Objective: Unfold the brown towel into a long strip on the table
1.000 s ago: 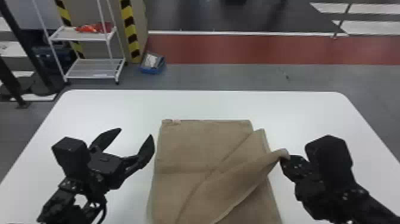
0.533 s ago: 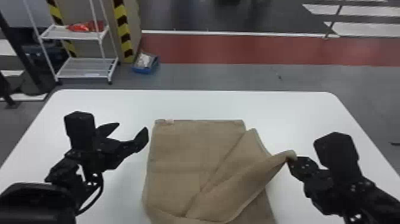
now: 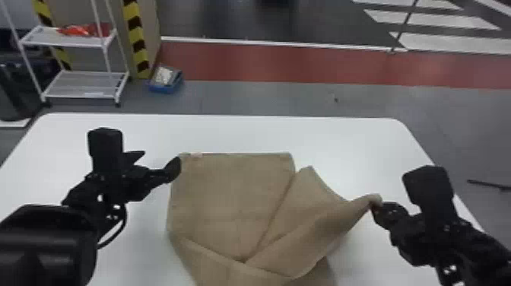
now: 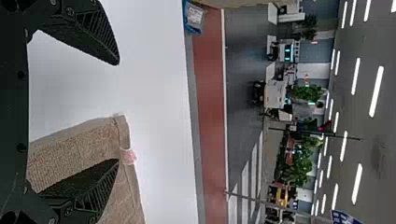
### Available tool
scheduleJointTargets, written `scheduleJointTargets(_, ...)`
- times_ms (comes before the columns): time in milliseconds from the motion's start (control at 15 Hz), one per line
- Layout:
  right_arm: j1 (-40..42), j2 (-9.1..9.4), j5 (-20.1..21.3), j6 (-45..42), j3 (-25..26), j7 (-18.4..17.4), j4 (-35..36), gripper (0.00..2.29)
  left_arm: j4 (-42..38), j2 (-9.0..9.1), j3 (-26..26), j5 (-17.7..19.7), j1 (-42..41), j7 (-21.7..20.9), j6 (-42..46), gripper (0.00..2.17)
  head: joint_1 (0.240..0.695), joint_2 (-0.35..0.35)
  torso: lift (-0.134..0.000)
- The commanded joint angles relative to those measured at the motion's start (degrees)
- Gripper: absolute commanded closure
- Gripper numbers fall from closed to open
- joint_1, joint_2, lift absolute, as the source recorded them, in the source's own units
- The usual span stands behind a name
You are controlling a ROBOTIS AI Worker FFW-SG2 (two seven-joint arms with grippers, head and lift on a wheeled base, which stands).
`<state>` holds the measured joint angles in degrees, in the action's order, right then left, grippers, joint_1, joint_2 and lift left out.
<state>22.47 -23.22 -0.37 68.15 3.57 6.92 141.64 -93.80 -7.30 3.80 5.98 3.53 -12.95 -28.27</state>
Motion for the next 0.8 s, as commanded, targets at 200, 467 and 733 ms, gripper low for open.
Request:
scheduleJointTargets(200,0.03,-0.07,-3.06,0.01,3.81,-0.68,-1.63,1.56,6.88,2.12,2.62,-1.06,5.88,-2.43,0.0,0.15,0.695,-0.172,-0.124)
scheduleJointTargets(467,-0.15,0.02,-3.41,0.01,3.72,-0.77,-1.9,1.56,13.82,3.08,5.69,-2.55,10.71,-3.4,-0.35,0.21,0.695,-0.223,-0.124)
scheduleJointTargets(733,-0.59,0.02,-4.46,-0.16,3.72,-0.68,-2.51,1.56,18.04,3.7,6.66,-5.45,12.64,-4.63,-1.58,0.5,0.695,-0.241,-0.124)
